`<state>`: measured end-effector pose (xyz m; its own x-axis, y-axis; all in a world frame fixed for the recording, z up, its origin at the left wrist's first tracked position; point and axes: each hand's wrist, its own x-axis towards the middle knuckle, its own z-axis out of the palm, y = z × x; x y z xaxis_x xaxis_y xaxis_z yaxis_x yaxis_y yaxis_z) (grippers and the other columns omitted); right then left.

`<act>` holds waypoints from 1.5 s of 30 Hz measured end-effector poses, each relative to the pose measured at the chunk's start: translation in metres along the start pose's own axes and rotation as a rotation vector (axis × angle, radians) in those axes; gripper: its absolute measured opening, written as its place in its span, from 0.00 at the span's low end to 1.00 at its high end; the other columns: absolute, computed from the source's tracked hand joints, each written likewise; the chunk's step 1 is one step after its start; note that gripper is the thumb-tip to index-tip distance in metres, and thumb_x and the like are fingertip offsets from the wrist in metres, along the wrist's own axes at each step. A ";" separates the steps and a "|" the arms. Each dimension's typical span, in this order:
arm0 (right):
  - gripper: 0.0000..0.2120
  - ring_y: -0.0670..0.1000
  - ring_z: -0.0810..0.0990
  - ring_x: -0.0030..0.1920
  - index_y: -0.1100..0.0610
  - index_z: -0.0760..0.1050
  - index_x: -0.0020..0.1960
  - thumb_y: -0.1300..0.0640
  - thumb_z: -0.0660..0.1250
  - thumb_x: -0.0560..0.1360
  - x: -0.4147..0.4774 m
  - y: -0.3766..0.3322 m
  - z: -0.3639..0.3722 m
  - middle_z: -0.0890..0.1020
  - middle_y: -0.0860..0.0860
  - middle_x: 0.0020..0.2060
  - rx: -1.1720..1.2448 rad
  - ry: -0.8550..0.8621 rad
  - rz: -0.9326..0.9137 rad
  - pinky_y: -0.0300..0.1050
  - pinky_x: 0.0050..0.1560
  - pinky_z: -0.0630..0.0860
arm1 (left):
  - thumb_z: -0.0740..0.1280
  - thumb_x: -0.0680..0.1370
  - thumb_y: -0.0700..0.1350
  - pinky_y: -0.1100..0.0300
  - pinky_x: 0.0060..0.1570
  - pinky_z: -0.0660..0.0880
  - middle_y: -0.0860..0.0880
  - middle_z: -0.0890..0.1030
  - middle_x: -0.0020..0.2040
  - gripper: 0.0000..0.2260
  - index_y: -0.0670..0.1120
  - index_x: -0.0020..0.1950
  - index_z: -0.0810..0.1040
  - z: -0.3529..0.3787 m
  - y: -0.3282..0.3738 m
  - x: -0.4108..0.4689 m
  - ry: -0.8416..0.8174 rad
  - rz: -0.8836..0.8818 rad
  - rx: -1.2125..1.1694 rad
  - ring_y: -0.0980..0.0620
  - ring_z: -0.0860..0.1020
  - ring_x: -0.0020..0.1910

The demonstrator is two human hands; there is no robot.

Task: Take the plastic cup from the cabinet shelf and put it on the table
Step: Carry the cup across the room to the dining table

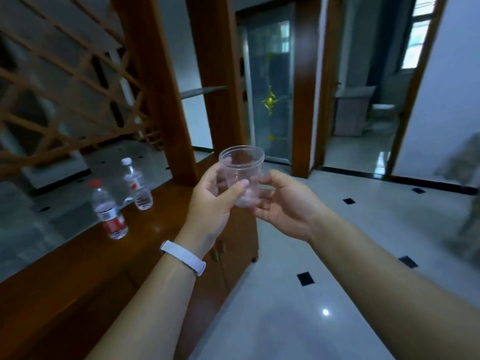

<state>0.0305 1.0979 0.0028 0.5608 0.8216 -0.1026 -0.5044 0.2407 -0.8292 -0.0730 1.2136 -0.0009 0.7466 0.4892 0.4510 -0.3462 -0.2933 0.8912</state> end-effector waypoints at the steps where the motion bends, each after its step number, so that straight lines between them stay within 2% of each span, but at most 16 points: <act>1: 0.17 0.57 0.85 0.51 0.62 0.74 0.64 0.58 0.61 0.78 -0.005 -0.007 -0.012 0.82 0.64 0.55 0.004 0.031 -0.014 0.51 0.56 0.80 | 0.71 0.74 0.44 0.61 0.51 0.77 0.51 0.82 0.58 0.19 0.51 0.65 0.75 0.015 -0.003 0.005 -0.029 0.005 -0.011 0.52 0.79 0.59; 3: 0.15 0.58 0.84 0.52 0.61 0.74 0.63 0.59 0.61 0.77 -0.014 -0.020 -0.032 0.81 0.64 0.56 0.016 0.096 -0.041 0.53 0.60 0.78 | 0.71 0.75 0.41 0.64 0.49 0.77 0.54 0.83 0.55 0.16 0.56 0.60 0.76 0.038 -0.005 0.014 -0.090 0.016 -0.043 0.54 0.80 0.57; 5: 0.14 0.58 0.84 0.52 0.61 0.74 0.62 0.60 0.62 0.77 -0.020 -0.028 -0.048 0.81 0.64 0.57 0.034 0.152 -0.069 0.54 0.61 0.77 | 0.70 0.76 0.41 0.63 0.51 0.77 0.51 0.82 0.57 0.17 0.55 0.62 0.75 0.056 -0.010 0.023 -0.157 0.010 -0.074 0.53 0.79 0.59; 8: 0.16 0.57 0.84 0.50 0.62 0.74 0.63 0.61 0.62 0.76 -0.022 -0.036 -0.070 0.80 0.64 0.56 0.087 0.217 -0.113 0.52 0.58 0.79 | 0.71 0.75 0.43 0.61 0.53 0.77 0.49 0.81 0.60 0.21 0.51 0.66 0.72 0.077 -0.024 0.040 -0.251 -0.011 -0.095 0.52 0.79 0.60; 12: 0.17 0.59 0.83 0.53 0.62 0.74 0.63 0.61 0.64 0.75 -0.012 -0.043 -0.101 0.79 0.65 0.58 0.107 0.350 -0.153 0.53 0.58 0.79 | 0.69 0.77 0.40 0.61 0.53 0.77 0.49 0.80 0.60 0.19 0.51 0.66 0.73 0.109 -0.052 0.071 -0.357 -0.070 -0.162 0.54 0.79 0.60; 15: 0.18 0.57 0.85 0.47 0.62 0.74 0.63 0.60 0.66 0.74 0.001 -0.055 -0.125 0.80 0.64 0.56 0.120 0.447 -0.192 0.52 0.53 0.80 | 0.70 0.76 0.45 0.55 0.58 0.76 0.48 0.80 0.62 0.20 0.51 0.68 0.72 0.132 -0.074 0.100 -0.454 -0.086 -0.206 0.52 0.78 0.61; 17: 0.13 0.55 0.85 0.42 0.62 0.75 0.58 0.60 0.64 0.74 0.011 -0.064 -0.135 0.80 0.63 0.54 0.123 0.503 -0.220 0.49 0.49 0.81 | 0.70 0.76 0.46 0.57 0.56 0.77 0.50 0.80 0.61 0.20 0.51 0.67 0.73 0.146 -0.085 0.122 -0.514 -0.105 -0.254 0.53 0.78 0.60; 19: 0.10 0.54 0.83 0.41 0.61 0.76 0.54 0.60 0.63 0.74 0.024 -0.071 -0.143 0.78 0.63 0.53 0.126 0.561 -0.258 0.48 0.49 0.81 | 0.70 0.76 0.45 0.61 0.52 0.78 0.50 0.81 0.59 0.18 0.51 0.66 0.74 0.159 -0.095 0.144 -0.558 -0.113 -0.297 0.54 0.79 0.58; 22: 0.11 0.56 0.81 0.45 0.62 0.77 0.55 0.60 0.63 0.74 0.039 -0.078 -0.153 0.76 0.64 0.54 0.125 0.654 -0.287 0.49 0.51 0.80 | 0.70 0.76 0.44 0.62 0.50 0.77 0.47 0.79 0.61 0.18 0.50 0.66 0.75 0.176 -0.111 0.172 -0.618 -0.111 -0.331 0.53 0.79 0.58; 26: 0.13 0.58 0.83 0.44 0.61 0.76 0.56 0.60 0.64 0.73 0.041 -0.086 -0.169 0.79 0.64 0.51 0.145 0.772 -0.348 0.48 0.46 0.81 | 0.71 0.76 0.41 0.64 0.50 0.78 0.44 0.79 0.60 0.17 0.49 0.64 0.76 0.206 -0.122 0.194 -0.735 -0.141 -0.413 0.54 0.80 0.55; 30: 0.17 0.58 0.83 0.46 0.61 0.74 0.62 0.59 0.63 0.74 0.019 -0.088 -0.183 0.80 0.65 0.53 0.157 0.859 -0.399 0.50 0.55 0.79 | 0.70 0.76 0.38 0.64 0.48 0.77 0.44 0.79 0.56 0.15 0.48 0.61 0.77 0.242 -0.123 0.191 -0.876 -0.166 -0.509 0.56 0.79 0.51; 33: 0.18 0.57 0.84 0.44 0.60 0.72 0.64 0.58 0.62 0.75 -0.004 -0.090 -0.198 0.80 0.64 0.53 0.193 0.932 -0.464 0.50 0.56 0.78 | 0.70 0.75 0.37 0.55 0.56 0.78 0.41 0.79 0.56 0.16 0.44 0.62 0.77 0.274 -0.120 0.185 -0.958 -0.210 -0.556 0.48 0.79 0.55; 36: 0.25 0.58 0.83 0.50 0.64 0.68 0.70 0.58 0.62 0.74 -0.037 -0.095 -0.216 0.80 0.65 0.58 0.201 0.982 -0.526 0.48 0.52 0.81 | 0.72 0.72 0.42 0.43 0.62 0.75 0.33 0.76 0.61 0.18 0.44 0.62 0.77 0.314 -0.113 0.174 -1.055 -0.248 -0.609 0.39 0.77 0.61; 39: 0.26 0.59 0.82 0.52 0.65 0.67 0.71 0.59 0.62 0.74 -0.074 -0.105 -0.239 0.80 0.64 0.57 0.230 1.011 -0.589 0.49 0.52 0.81 | 0.72 0.71 0.44 0.45 0.61 0.76 0.35 0.77 0.59 0.20 0.44 0.62 0.77 0.359 -0.103 0.159 -1.129 -0.257 -0.627 0.39 0.78 0.60; 42: 0.25 0.60 0.81 0.54 0.64 0.69 0.70 0.59 0.62 0.74 -0.107 -0.117 -0.270 0.81 0.63 0.56 0.246 1.025 -0.619 0.50 0.53 0.80 | 0.74 0.68 0.46 0.50 0.58 0.77 0.40 0.77 0.55 0.23 0.44 0.62 0.77 0.407 -0.092 0.145 -1.178 -0.244 -0.623 0.45 0.79 0.56; 45: 0.28 0.58 0.82 0.50 0.64 0.69 0.70 0.59 0.64 0.71 -0.143 -0.132 -0.306 0.82 0.61 0.53 0.254 1.048 -0.656 0.49 0.51 0.80 | 0.75 0.67 0.46 0.51 0.57 0.77 0.41 0.77 0.55 0.24 0.43 0.62 0.77 0.463 -0.079 0.129 -1.214 -0.229 -0.626 0.48 0.79 0.53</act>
<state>0.2181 0.7901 -0.0410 0.9443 -0.2651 -0.1951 0.0187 0.6349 -0.7723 0.3136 0.9195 -0.0362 0.7307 -0.6331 0.2555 -0.1032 0.2675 0.9580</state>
